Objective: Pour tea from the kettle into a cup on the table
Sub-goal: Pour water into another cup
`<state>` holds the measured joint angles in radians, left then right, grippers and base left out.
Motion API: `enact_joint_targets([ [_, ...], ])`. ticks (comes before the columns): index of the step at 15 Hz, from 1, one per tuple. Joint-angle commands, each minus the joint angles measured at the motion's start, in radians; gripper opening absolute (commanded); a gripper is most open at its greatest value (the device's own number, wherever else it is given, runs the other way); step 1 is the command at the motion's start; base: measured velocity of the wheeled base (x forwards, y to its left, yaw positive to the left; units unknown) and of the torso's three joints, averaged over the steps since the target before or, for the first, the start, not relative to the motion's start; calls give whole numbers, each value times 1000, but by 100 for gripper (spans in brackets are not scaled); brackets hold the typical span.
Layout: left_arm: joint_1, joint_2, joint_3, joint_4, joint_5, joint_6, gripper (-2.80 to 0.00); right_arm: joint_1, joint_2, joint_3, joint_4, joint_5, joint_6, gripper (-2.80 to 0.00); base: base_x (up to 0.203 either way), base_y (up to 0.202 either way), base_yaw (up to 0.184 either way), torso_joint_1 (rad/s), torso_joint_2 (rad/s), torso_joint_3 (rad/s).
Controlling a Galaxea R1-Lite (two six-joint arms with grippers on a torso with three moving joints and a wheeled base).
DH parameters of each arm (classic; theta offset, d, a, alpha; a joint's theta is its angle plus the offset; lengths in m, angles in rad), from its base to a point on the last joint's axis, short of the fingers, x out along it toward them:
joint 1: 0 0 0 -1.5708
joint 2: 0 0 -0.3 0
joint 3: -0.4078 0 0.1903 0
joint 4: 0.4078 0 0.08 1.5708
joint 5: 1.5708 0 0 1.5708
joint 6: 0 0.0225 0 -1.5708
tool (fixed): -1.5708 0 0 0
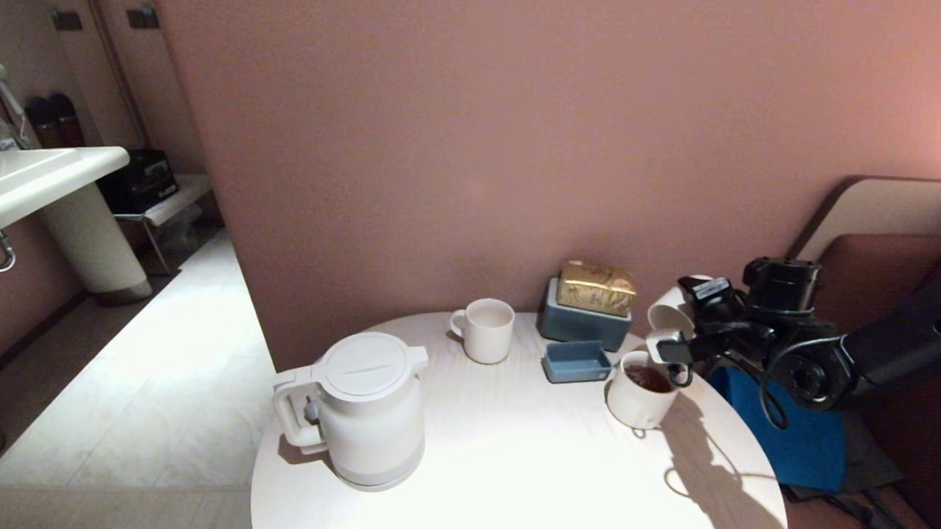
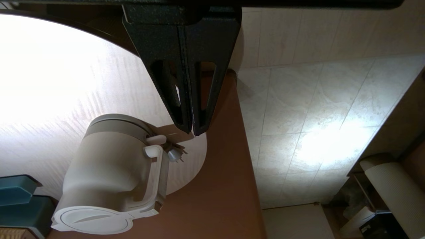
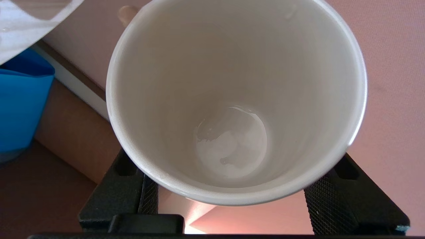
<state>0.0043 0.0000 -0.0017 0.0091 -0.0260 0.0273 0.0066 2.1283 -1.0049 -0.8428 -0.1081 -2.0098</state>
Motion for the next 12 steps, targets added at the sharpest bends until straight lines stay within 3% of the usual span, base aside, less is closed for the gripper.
enact_joint_targets([
  [1, 0, 0, 0, 0, 0, 0, -280, 4, 1, 5, -6, 1, -11, -280, 0, 0, 0, 0, 0, 0],
  [3, 0, 0, 0, 0, 0, 0, -280, 6, 1, 5, -5, 5, 10, -280, 0, 0, 0, 0, 0, 0],
  [4, 0, 0, 0, 0, 0, 0, -280, 6, 3, 6, -3, 6, 58, -280, 0, 0, 0, 0, 0, 0],
  [12, 0, 0, 0, 0, 0, 0, -280, 3, -70, 177, 1, 15, 781, -280, 0, 0, 0, 0, 0, 0],
])
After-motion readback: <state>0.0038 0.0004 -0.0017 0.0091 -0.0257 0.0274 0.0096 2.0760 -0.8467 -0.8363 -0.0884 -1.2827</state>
